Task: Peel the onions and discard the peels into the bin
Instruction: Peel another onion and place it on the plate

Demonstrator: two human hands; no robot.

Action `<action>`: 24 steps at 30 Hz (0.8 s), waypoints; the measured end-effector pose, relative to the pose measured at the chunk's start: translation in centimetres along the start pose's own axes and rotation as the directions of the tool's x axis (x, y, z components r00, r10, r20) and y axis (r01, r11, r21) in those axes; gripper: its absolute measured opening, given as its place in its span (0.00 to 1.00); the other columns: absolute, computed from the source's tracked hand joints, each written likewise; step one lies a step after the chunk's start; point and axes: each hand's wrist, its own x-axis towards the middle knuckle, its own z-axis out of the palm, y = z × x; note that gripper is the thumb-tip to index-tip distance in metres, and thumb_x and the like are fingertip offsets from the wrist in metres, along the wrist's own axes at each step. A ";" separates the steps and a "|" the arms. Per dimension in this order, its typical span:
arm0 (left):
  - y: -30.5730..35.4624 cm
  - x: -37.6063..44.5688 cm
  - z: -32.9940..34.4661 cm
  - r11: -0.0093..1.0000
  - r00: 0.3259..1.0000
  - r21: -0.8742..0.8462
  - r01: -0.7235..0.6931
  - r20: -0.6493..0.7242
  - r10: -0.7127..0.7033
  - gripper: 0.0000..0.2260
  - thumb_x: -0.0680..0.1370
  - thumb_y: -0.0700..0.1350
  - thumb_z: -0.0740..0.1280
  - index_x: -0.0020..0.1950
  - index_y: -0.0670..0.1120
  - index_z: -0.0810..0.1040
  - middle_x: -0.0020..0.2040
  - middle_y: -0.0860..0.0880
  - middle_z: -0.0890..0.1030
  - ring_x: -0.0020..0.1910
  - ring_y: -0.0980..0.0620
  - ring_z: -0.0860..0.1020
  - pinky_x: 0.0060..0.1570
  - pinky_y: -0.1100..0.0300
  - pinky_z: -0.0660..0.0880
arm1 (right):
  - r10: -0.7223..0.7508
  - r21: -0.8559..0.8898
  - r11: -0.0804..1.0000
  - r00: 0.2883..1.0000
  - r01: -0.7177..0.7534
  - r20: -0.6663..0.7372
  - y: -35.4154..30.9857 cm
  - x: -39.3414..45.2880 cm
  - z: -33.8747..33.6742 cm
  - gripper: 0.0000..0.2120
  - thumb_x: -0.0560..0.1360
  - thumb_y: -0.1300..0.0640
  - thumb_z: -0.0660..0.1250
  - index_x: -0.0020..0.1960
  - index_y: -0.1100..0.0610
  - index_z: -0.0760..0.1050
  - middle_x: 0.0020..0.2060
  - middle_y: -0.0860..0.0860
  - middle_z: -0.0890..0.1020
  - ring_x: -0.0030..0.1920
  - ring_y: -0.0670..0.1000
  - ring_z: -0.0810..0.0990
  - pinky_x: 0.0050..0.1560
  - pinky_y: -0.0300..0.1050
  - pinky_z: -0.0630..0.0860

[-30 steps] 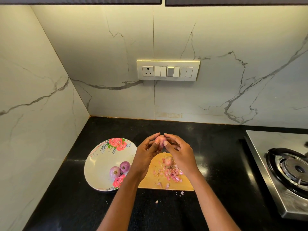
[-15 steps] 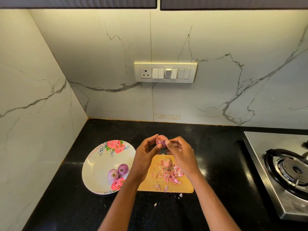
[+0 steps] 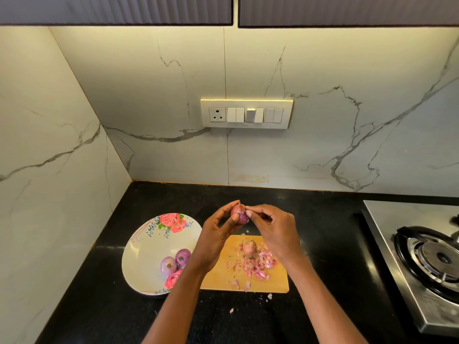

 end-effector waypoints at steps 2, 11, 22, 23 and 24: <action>-0.2 -0.1 0.0 1.000 1.000 -0.004 0.003 -0.003 -0.003 0.20 0.79 0.49 0.67 0.71 0.52 0.75 0.66 0.52 0.81 0.64 0.54 0.80 0.60 0.60 0.78 | -0.014 -0.024 1.000 1.000 0.014 -0.001 0.1 -0.1 0.1 0.15 0.75 0.48 0.70 0.57 0.53 0.85 0.49 0.44 0.86 0.50 0.40 0.83 0.50 0.32 0.80; -0.8 -0.4 -0.1 0.998 0.999 -0.057 0.035 -0.009 -0.035 0.20 0.80 0.47 0.67 0.72 0.50 0.74 0.65 0.51 0.81 0.65 0.52 0.79 0.61 0.57 0.78 | -0.065 -0.045 0.997 0.996 0.062 -0.060 0.2 -1.0 1.1 0.13 0.76 0.49 0.69 0.55 0.55 0.84 0.47 0.46 0.85 0.48 0.41 0.83 0.49 0.31 0.80; -0.9 -0.6 0.6 0.995 0.999 -0.098 0.034 -0.029 -0.037 0.19 0.79 0.47 0.68 0.71 0.50 0.75 0.63 0.49 0.82 0.64 0.49 0.80 0.62 0.53 0.78 | -0.095 -0.107 0.991 0.991 0.085 -0.093 0.1 -1.1 1.5 0.07 0.76 0.56 0.74 0.54 0.56 0.82 0.47 0.46 0.82 0.46 0.39 0.81 0.47 0.27 0.77; -0.9 -0.6 0.6 0.995 0.999 -0.094 0.037 -0.031 -0.040 0.20 0.77 0.48 0.70 0.70 0.51 0.75 0.63 0.50 0.82 0.64 0.50 0.80 0.62 0.53 0.78 | -0.094 -0.112 0.990 0.992 0.084 -0.086 0.1 -1.0 1.4 0.08 0.76 0.57 0.74 0.54 0.56 0.82 0.47 0.46 0.82 0.46 0.39 0.81 0.48 0.26 0.76; -0.9 -0.6 0.6 0.996 0.999 -0.085 0.037 -0.034 -0.040 0.21 0.77 0.49 0.71 0.69 0.52 0.76 0.63 0.51 0.82 0.64 0.51 0.80 0.61 0.54 0.78 | -0.088 -0.115 0.990 0.993 0.078 -0.085 0.2 -0.9 1.3 0.08 0.76 0.57 0.74 0.54 0.56 0.82 0.47 0.46 0.83 0.46 0.39 0.81 0.48 0.26 0.76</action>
